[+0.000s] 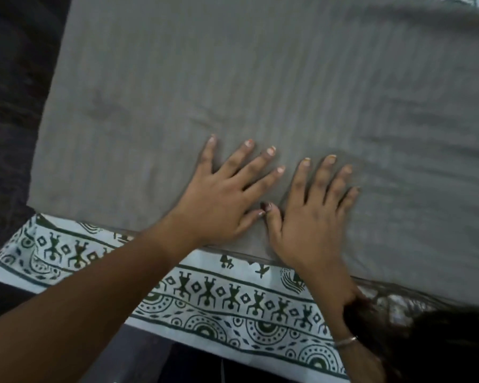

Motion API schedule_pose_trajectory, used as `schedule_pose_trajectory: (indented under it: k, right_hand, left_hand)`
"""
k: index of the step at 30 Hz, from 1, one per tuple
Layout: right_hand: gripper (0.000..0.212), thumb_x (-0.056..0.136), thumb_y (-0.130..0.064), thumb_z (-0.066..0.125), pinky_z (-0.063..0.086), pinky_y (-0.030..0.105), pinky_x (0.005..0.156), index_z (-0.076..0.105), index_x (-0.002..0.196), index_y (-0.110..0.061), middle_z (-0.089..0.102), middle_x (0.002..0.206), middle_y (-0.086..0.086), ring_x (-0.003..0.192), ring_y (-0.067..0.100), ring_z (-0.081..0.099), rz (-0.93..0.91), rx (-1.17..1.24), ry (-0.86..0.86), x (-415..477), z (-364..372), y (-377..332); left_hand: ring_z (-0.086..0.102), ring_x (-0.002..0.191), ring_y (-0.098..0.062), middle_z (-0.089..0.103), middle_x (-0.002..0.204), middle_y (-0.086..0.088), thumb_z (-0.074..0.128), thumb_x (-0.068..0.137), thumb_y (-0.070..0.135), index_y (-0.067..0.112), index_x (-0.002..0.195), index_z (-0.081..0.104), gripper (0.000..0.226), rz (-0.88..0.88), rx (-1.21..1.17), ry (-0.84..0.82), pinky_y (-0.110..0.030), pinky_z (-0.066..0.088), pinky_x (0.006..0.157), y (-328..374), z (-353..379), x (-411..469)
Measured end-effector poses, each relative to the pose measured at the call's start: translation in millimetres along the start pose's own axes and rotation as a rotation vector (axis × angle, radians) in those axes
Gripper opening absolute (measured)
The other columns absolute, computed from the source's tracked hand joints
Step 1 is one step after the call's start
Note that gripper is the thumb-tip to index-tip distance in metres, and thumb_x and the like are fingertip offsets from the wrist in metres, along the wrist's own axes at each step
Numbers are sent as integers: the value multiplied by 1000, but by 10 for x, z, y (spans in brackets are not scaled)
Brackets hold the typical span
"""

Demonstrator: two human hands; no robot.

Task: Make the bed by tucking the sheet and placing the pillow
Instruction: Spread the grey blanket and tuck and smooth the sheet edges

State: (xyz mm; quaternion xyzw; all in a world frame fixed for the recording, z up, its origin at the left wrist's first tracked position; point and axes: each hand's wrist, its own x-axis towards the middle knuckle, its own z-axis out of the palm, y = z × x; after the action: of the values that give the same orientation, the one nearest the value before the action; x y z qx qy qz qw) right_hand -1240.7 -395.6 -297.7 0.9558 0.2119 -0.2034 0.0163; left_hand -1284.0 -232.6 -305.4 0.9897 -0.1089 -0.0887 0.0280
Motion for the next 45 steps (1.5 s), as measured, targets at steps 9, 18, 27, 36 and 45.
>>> schedule_pose_trajectory:
  k: [9,18,27,36,45]
  right_hand:
    - [85,82,-65,33,-3,64,109,26,148,-12,19,154,23,143,40,13,-111,61,46,331,-140,-360]
    - [84,81,-66,24,6,66,109,18,151,-20,12,157,17,143,42,9,-35,99,101,1468,-592,-1400]
    - [101,58,-90,19,4,75,101,-30,135,-49,-32,153,-3,138,48,-16,408,224,67,2171,-723,-2104]
    - [126,44,-83,58,13,75,101,-26,133,-54,-11,157,-7,140,48,-4,484,373,-128,2358,-998,-2028]
    - [143,36,-58,86,19,77,98,-9,142,-49,8,136,5,131,59,13,565,450,-265,2599,-1292,-2063]
  left_hand:
    - [22,141,-34,20,156,-8,30,87,65,23,148,25,75,-332,-1,-37,-70,12,103,-1001,-158,82]
    - [18,143,-31,20,156,-5,22,88,64,28,148,23,70,-1,23,27,-65,10,108,-2309,-383,863]
    - [-5,145,-22,-4,159,3,27,97,49,26,150,4,63,304,29,-97,-59,1,110,-3247,-584,1041]
    - [41,124,-33,43,140,-4,46,87,45,17,150,6,80,299,29,-152,-64,4,108,-3048,-939,1502]
    - [35,125,-32,38,138,-11,41,86,40,13,136,40,57,455,278,-235,-64,12,105,-2894,-1065,2005]
